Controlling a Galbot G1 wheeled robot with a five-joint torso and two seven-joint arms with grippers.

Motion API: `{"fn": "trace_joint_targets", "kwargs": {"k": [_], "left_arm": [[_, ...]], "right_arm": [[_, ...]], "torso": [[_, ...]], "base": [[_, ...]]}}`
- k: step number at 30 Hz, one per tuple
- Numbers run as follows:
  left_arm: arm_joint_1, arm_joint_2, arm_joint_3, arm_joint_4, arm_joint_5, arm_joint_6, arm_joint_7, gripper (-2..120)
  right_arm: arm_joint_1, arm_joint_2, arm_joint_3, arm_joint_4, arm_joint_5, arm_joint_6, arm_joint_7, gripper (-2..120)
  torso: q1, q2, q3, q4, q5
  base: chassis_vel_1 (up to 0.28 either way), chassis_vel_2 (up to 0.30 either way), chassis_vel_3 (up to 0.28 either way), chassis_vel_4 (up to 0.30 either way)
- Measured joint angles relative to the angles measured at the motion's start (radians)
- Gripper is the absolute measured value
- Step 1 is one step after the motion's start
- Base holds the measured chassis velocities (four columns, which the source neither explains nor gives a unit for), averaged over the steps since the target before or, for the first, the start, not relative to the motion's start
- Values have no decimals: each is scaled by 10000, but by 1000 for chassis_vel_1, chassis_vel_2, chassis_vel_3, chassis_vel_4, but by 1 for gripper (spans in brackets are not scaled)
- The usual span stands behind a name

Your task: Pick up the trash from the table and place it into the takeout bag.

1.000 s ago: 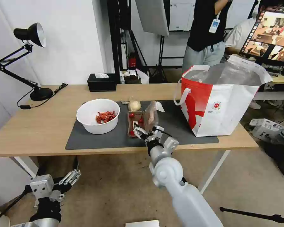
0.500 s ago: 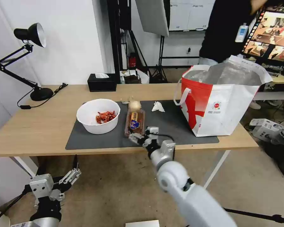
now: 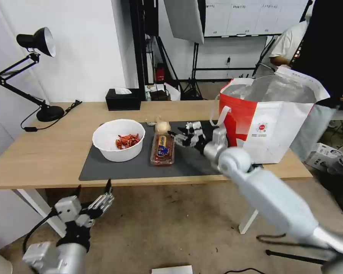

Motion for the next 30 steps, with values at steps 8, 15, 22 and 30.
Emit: {"fn": "trace_joint_targets", "kwargs": {"k": [8, 15, 22, 30], "left_arm": [[-1850, 1000, 879, 953, -1058, 467, -360, 100], [-3680, 1734, 2377, 2204, -1563, 747, -694, 100], [-5460, 2023, 3381, 3214, -2375, 940, -1463, 100], [-6939, 2479, 3848, 4135, -2935, 1197, -1635, 100]], "right_arm": [[984, -108, -966, -1007, -5, -78, -1026, 14], [1419, -279, -1565, -1392, -44, -326, -1832, 0], [1900, -248, -2035, -1770, -97, -345, -2654, 0], [2309, 119, -2305, -2457, -461, -337, -3305, 0]], "torso": [[0, 0, -1, 0, 0], [0, 0, 0, -1, 1], [0, 0, -1, -2, 0], [0, 0, 0, 2, 0]], "base": [[0, 0, 0, 0], [0, 0, 0, 0], [0, 0, 0, 0], [0, 0, 0, 0]]}}
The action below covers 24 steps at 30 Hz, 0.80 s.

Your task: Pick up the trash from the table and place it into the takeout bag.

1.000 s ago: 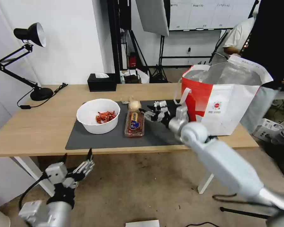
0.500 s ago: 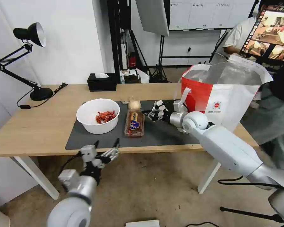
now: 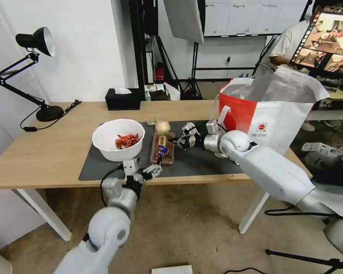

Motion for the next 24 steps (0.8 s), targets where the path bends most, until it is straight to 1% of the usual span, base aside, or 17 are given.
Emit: {"fn": "trace_joint_targets", "kwargs": {"k": [3, 5, 7, 11, 13, 15, 17, 21, 23, 24], "left_arm": [[-592, 172, 359, 444, -274, 54, -95, 100], [-714, 206, 416, 524, -333, 63, -99, 100], [-1212, 350, 665, 870, -614, 119, -115, 100], [-1513, 401, 802, 1078, -788, 166, -119, 100], [-1849, 417, 937, 1335, -1159, 328, -178, 100], [-1923, 419, 972, 1392, -1251, 363, -211, 100], [-2258, 430, 1150, 1652, -1731, 673, -356, 100], [-2463, 444, 1265, 1837, -1984, 806, -447, 100], [-2647, 468, 1316, 2005, -2379, 1028, -552, 100], [-2647, 468, 1316, 2005, -2379, 1028, -552, 100]], "right_arm": [[214, 138, -141, -330, -75, 6, -272, 0], [248, 162, -173, -374, -86, 6, -325, 0], [373, 269, -288, -569, -136, 8, -529, 0], [413, 339, -317, -705, -256, 9, -704, 0], [450, 384, -338, -839, -390, 13, -837, 0], [461, 394, -340, -874, -428, 16, -866, 0], [504, 409, -337, -997, -565, 38, -978, 0], [526, 412, -328, -1069, -602, 52, -1063, 0], [535, 421, -319, -1163, -731, 120, -1181, 0], [535, 421, -319, -1163, -731, 120, -1181, 0]], "torso": [[0, 0, 0, -3, -2], [0, 0, 0, -2, -1], [0, 0, 0, -1, -1], [-1, 0, 0, -1, 0], [-1, 0, 0, -2, 0], [-1, 0, 0, -2, 0], [-1, 0, -1, -2, 0], [-1, 0, -1, -2, 0], [-1, 0, -1, -2, 0], [-1, 0, -1, -2, 0]], "base": [[0, 0, 0, 0], [0, 0, 0, 0], [0, 0, 0, 0], [0, 0, 0, 0], [0, 0, 0, 0], [0, 0, 0, 0], [0, 0, 0, 0], [0, 0, 0, 0], [0, 0, 0, 0], [0, 0, 0, 0]]}}
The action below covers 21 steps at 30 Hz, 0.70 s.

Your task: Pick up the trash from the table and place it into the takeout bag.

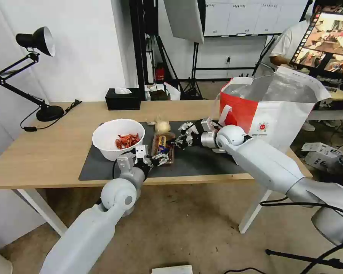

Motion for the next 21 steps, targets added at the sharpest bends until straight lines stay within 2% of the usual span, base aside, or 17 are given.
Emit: {"fn": "trace_joint_targets", "kwargs": {"k": [9, 11, 13, 21], "left_arm": [[-423, 32, 88, 257, -1034, 900, -497, 100], [-441, 32, 90, 268, -1109, 935, -529, 100], [-578, 28, 91, 341, -1628, 1116, -712, 100], [-761, 107, 81, 438, -2020, 1288, -790, 97]], "right_arm": [[-98, 47, 55, -45, -202, 143, -101, 0], [-101, 51, 55, -46, -208, 143, -107, 0], [-116, 113, 55, -81, -283, 159, -147, 0], [-85, 167, 75, -157, -404, 181, -259, 0]], "torso": [[0, 1, 0, 0, -1], [0, 1, 0, 0, 0], [0, 1, 0, 0, 0], [0, 1, 0, 0, 0]], "base": [[0, 0, 0, 0], [0, 0, 0, 0], [0, 0, 0, 0], [0, 0, 0, 0]]}}
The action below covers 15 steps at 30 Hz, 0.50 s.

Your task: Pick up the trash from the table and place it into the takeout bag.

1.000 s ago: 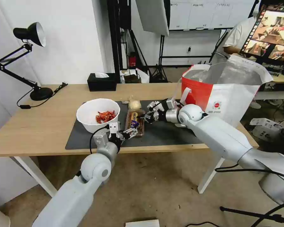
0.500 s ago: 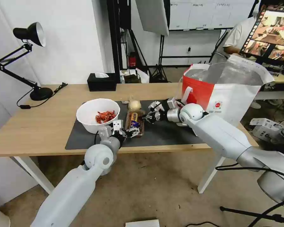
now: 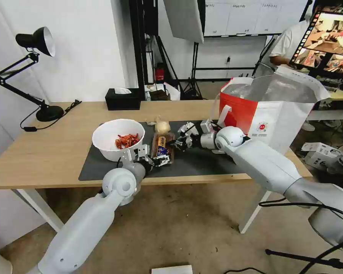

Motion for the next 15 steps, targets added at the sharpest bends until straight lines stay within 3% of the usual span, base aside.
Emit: {"fn": "trace_joint_targets", "kwargs": {"k": [3, 4, 8, 9, 15], "left_arm": [[-31, 16, 5, 25, -17, 36, -7, 96], [-47, 17, 22, 42, -16, 42, -12, 87], [-61, 15, 49, 67, 1, 43, -15, 77], [-65, 10, 69, 79, 16, 36, -16, 68], [-82, -8, 143, 105, 60, -13, -25, 51]], "right_arm": [[2, 1, 10, -1, -21, 4, -6, 0], [1, 1, 17, -1, -27, 5, -6, 0], [1, 1, 32, 2, -31, 6, -6, 0], [1, -1, 35, 5, -34, 7, -6, 0], [-20, -35, 68, 34, -46, 12, 2, 0]], "torso": [[0, 0, 0, 0, 0], [0, 0, 0, 0, 0], [0, 0, 0, 0, 0], [0, 0, 0, 0, 0], [0, 0, 0, 1, 0]], "base": [[0, 0, 0, 0], [0, 0, 0, 0], [0, 0, 0, 0], [0, 0, 0, 0], [0, 0, 0, 0]]}}
